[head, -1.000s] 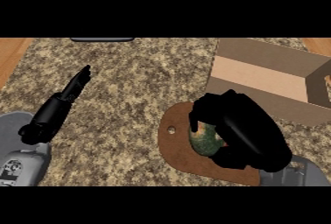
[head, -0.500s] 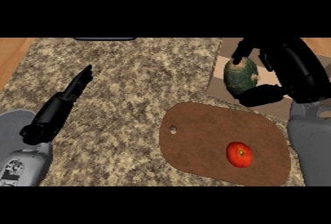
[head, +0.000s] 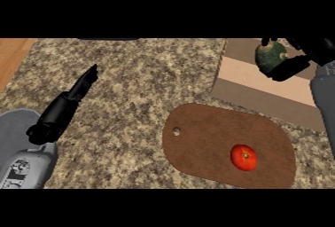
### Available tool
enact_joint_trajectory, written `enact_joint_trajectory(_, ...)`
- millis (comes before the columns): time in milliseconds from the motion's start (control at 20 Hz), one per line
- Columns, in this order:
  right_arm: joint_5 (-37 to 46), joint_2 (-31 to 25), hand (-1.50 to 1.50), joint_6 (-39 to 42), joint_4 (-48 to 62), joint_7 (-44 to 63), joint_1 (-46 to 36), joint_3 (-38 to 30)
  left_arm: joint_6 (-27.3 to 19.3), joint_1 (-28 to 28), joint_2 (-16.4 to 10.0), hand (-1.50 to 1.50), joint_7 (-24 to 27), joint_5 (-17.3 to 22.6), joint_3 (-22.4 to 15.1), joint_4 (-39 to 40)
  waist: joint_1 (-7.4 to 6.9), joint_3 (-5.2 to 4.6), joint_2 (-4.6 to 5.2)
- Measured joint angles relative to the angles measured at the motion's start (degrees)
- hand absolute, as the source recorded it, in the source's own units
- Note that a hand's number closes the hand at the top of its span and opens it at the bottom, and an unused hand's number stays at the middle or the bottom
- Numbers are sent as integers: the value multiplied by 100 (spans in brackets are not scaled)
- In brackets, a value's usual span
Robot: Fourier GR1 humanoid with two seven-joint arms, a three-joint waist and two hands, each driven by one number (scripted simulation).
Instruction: Pick the squash from the cutting board and place it in the cardboard box
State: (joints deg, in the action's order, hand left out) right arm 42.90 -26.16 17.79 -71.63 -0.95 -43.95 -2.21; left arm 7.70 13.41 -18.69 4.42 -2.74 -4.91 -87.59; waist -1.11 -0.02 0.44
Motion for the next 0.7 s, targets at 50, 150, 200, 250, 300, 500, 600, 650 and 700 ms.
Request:
enact_joint_trajectory(50, -1, -102, 150, 177, 258, -61, -115, 5, -22, 36, 32, 0, 4, -28, -13, 21, -9, 1, 5)
enact_joint_trajectory(150, 45, -330, 150, 381, 772, -339, -212, 21, 28, 49, 7, 0, 34, -7, 28, 50, -27, 1, 11)
enact_joint_trajectory(200, 103, -387, 150, 392, 1046, -500, -252, 56, 7, 26, 35, 0, 44, -55, -3, 55, -34, 2, 12)
enact_joint_trajectory(250, 140, -451, 150, 415, 1315, -678, -299, 71, 39, 76, 34, 0, -7, -27, 20, 52, -37, 2, 13)
enact_joint_trajectory(300, 201, -554, 150, 470, 1553, -860, -341, 112, 13, 87, 74, 0, -50, -49, -2, 21, -43, 4, 14)
enact_joint_trajectory(500, 558, -778, -150, 595, 2495, -1281, -596, 342, 40, 49, 89, 0, 120, -117, 4, 136, -72, 4, 25)
enact_joint_trajectory(600, 642, -915, -150, 766, 2966, -1613, -776, 404, 89, 67, 71, 0, 61, -89, 26, 68, -102, 6, 30)
enact_joint_trajectory(650, 667, -948, -150, 822, 3132, -1824, -802, 443, 66, 23, 101, 0, 12, -117, -7, -15, -102, 6, 24)
enact_joint_trajectory(700, 695, -976, -150, 871, 3321, -2029, -889, 470, 67, 10, 107, 0, 74, -140, -3, 26, -102, 7, 27)
